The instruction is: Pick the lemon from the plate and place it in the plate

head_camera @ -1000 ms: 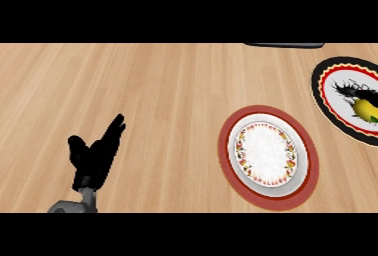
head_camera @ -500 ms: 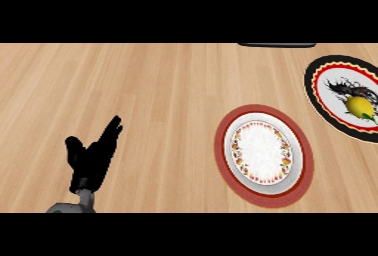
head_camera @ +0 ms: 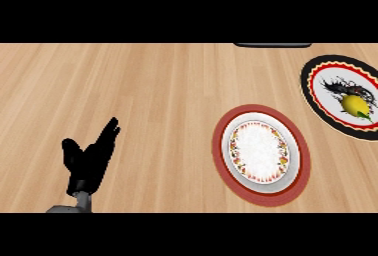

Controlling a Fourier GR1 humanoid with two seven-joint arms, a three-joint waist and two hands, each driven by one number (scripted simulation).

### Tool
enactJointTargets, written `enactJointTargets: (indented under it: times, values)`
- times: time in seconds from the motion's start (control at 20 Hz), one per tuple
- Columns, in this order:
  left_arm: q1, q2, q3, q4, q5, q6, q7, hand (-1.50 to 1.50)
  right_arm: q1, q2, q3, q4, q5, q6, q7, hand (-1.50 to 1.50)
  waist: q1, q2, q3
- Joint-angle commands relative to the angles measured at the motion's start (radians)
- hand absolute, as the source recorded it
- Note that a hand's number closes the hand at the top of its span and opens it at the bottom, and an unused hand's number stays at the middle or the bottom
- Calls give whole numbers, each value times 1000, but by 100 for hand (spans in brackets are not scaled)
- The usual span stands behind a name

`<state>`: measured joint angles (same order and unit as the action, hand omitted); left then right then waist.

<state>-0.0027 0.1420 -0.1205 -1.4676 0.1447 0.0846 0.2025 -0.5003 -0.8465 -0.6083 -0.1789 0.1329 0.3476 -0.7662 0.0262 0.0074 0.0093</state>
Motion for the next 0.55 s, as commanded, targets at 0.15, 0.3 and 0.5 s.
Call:
enactJointTargets:
  times: [0.15, 0.3, 0.5]
  values:
    - [27, 16, 20, -15, 23, -27, 50, 0, 95, -18, 40, -4, 31, 29, -79, -150, -4, 0, -5]
    - [14, -20, 9, 74, -16, -7, -17, 0, 123, -7, 52, -10, 37, 11, -107, -150, -12, 0, -6]
    - [37, -7, 11, 4, -6, -19, 24, 0, 145, -15, 46, 3, 26, 34, -138, -150, -5, 1, -4]
